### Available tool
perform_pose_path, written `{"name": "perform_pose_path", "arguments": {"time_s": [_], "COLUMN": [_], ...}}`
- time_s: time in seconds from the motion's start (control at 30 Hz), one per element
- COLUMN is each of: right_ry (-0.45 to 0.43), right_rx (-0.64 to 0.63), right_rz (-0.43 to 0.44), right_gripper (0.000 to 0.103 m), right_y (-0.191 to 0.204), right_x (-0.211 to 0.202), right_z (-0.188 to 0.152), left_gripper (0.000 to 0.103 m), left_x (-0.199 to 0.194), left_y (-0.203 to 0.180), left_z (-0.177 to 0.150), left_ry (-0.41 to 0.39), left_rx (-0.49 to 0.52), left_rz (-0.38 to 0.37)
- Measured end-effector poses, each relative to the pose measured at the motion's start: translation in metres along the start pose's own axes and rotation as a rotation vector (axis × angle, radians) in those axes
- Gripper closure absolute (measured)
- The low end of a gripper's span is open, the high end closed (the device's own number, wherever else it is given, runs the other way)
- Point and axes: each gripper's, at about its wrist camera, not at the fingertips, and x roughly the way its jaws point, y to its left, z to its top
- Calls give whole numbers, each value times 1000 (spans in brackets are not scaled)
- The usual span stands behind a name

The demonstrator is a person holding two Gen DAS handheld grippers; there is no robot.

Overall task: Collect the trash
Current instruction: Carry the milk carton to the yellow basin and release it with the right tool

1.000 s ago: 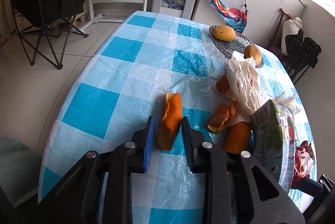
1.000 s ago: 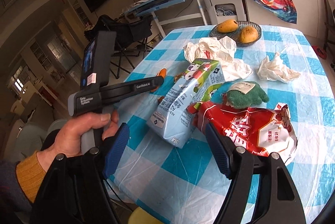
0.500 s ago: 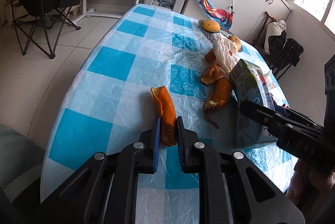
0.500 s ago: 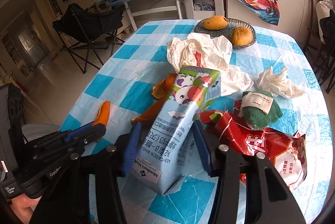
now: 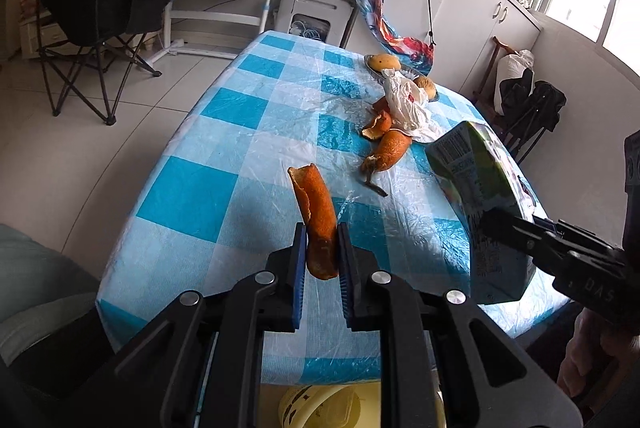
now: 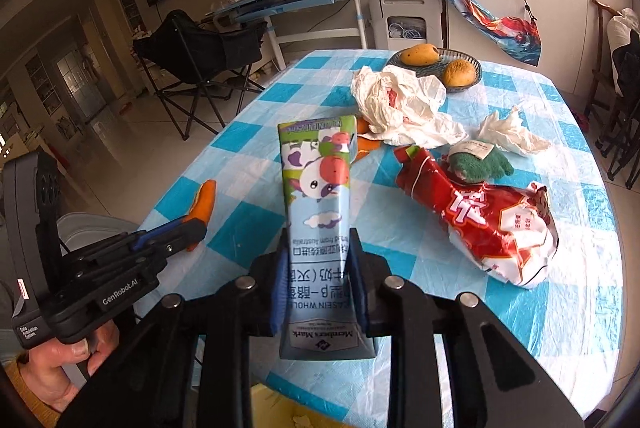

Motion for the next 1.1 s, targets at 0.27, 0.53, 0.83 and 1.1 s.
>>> {"name": "perform_pose_path", "arguments": {"time_s": [0.27, 0.53, 0.83, 1.1], "right_ry": [-4, 90, 251, 116], "right_rx": [-3, -63, -79, 23], "right_rz": [46, 74, 65, 29], "right_gripper": [76, 76, 74, 46], "right_y": [18, 41, 47, 29], "right_x": [-22, -32, -26, -54], "right_z": [-25, -66, -107, -102], "left_gripper": [89, 89, 89, 89], "left_x": [-15, -28, -39, -40], "left_y": [-4, -14, -28, -56], "left_z": [-15, -25, -40, -61], "left_ry": [7, 6, 25, 95], "left_rx": [21, 60, 118, 237], "left_rz": [-9, -40, -92, -155]}}
